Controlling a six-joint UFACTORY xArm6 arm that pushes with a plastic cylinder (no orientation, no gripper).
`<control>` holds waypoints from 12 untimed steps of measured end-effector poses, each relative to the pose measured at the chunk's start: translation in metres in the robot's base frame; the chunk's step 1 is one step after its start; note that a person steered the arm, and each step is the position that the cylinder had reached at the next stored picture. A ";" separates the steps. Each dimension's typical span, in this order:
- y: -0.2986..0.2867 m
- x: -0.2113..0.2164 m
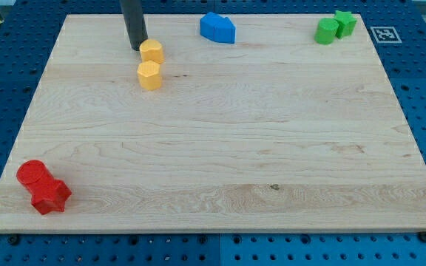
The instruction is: Point your arm to the green star
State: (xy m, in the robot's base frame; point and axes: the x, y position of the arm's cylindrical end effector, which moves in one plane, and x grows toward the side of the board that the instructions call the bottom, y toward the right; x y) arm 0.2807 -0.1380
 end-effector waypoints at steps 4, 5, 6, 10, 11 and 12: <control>0.099 0.011; 0.154 0.034; 0.228 0.047; 0.479 0.009; 0.483 -0.045; 0.461 -0.089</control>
State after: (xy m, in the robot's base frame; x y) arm 0.1918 0.3230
